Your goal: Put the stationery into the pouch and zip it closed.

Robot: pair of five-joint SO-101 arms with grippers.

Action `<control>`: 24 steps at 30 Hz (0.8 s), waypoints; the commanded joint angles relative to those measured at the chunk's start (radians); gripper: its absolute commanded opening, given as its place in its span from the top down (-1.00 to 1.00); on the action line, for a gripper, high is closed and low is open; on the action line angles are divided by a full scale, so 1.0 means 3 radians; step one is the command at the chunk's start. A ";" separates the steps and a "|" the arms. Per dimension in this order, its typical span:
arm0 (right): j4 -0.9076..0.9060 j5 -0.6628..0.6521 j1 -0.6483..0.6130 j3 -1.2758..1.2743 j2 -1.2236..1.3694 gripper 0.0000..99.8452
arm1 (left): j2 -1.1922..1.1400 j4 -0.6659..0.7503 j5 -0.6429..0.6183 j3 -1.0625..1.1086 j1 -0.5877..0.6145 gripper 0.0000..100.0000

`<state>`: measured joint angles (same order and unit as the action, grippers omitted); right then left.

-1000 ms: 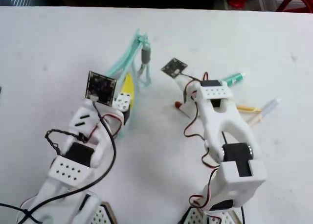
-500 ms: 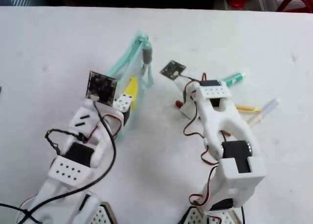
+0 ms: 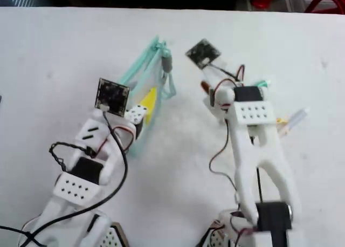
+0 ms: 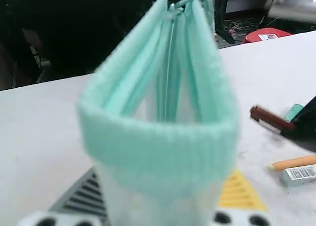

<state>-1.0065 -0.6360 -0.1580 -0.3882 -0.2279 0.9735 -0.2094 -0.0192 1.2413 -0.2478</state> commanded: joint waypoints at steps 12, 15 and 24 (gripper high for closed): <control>-0.0146 0.1130 -0.1138 0.1765 -0.1757 0.97 | 0.1245 -0.0547 -0.0353 0.0353 -0.0125 0.51; -0.0146 0.1299 -0.1527 0.2133 -0.1603 0.97 | 0.1245 -0.0517 -0.0353 0.0378 -0.0125 0.51; 0.0120 0.1652 -0.2115 0.2593 -0.0821 0.97 | 0.1245 -0.0517 -0.0353 0.0378 -0.0125 0.51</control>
<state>-1.0234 -0.1941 -0.7580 0.3422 -0.5516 1.3326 -0.3905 -0.1158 1.3610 -0.2754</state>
